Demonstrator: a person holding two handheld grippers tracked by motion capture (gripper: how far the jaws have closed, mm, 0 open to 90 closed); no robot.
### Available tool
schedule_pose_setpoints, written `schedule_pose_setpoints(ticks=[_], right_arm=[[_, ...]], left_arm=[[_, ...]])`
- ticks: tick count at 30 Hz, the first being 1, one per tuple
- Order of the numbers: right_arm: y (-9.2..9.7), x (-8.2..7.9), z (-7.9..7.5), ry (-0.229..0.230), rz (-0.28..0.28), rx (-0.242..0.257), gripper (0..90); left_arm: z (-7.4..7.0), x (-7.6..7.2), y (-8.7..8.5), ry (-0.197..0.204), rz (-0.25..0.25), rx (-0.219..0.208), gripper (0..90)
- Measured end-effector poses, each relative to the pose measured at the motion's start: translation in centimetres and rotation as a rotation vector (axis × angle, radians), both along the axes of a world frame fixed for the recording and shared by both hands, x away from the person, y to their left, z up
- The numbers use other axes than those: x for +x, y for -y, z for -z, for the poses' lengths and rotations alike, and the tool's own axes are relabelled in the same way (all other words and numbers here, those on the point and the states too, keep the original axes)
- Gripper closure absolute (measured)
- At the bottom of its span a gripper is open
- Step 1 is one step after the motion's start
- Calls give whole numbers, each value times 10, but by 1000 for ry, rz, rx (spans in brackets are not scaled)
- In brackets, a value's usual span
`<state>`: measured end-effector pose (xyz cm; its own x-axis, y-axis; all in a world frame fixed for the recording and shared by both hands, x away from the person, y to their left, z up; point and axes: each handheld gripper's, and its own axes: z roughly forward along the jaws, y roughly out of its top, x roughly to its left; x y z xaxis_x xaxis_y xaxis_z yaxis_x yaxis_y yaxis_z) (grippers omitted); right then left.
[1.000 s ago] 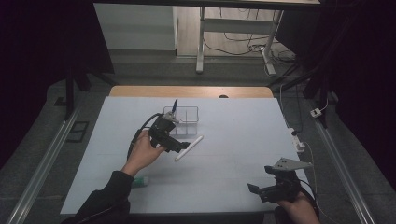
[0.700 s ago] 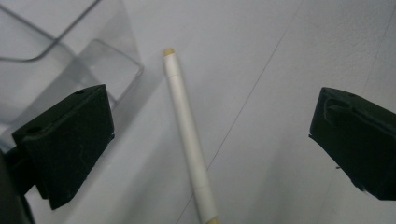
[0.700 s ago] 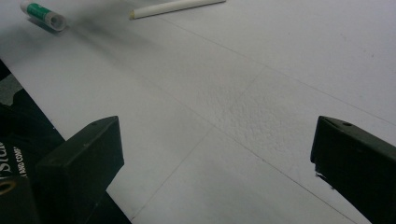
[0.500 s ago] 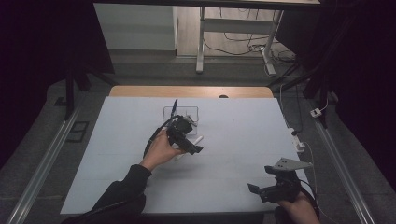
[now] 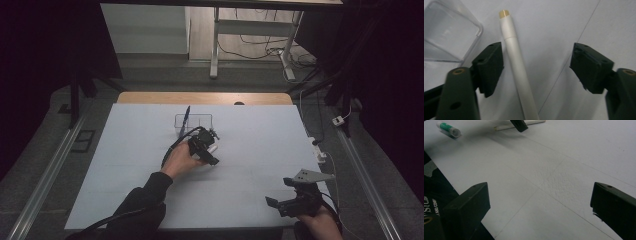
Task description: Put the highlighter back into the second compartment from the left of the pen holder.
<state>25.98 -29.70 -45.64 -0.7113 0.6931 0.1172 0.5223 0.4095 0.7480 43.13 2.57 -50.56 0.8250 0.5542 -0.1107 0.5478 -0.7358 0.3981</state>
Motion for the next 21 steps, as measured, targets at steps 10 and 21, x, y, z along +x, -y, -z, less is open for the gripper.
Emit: schedule_pose_setpoints(ticks=[10,21], right_arm=[[0,0,0,3,-2,-5,21],[0,0,0,4,-4,-5,21]], left_arm=[[-1,8,2,-26,-27,24,550],[-3,3,9,5,-92,96,783]])
